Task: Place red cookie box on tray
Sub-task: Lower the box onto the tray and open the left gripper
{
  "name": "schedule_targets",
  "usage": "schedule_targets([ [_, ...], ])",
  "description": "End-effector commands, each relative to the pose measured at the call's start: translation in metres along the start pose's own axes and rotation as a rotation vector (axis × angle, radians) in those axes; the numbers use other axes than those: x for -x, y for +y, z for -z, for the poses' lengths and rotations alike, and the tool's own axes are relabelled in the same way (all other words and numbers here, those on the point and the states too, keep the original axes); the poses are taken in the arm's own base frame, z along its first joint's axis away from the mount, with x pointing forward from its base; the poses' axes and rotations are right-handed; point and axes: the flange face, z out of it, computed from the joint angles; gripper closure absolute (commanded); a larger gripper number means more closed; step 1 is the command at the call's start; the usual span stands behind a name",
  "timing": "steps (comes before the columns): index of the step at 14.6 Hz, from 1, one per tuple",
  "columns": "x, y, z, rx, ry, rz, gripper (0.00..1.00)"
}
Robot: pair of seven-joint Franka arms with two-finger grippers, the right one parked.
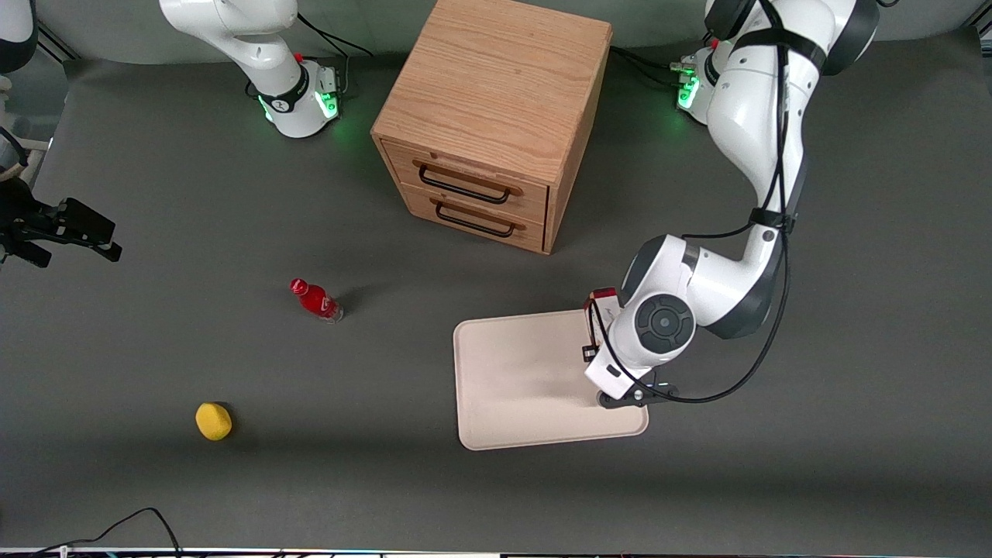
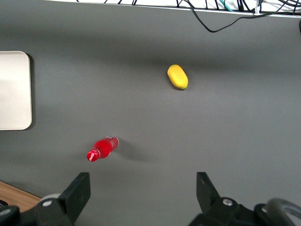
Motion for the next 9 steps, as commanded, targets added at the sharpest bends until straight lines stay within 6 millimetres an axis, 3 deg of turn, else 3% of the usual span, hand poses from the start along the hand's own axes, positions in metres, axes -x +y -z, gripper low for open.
schedule_targets([
  [1,-0.003,0.011,-0.017,-0.022,0.023,-0.059,1.0],
  [8,-0.017,0.012,-0.021,-0.004,0.059,-0.091,1.0],
  [9,-0.016,0.013,-0.022,-0.012,0.061,-0.098,0.91],
])
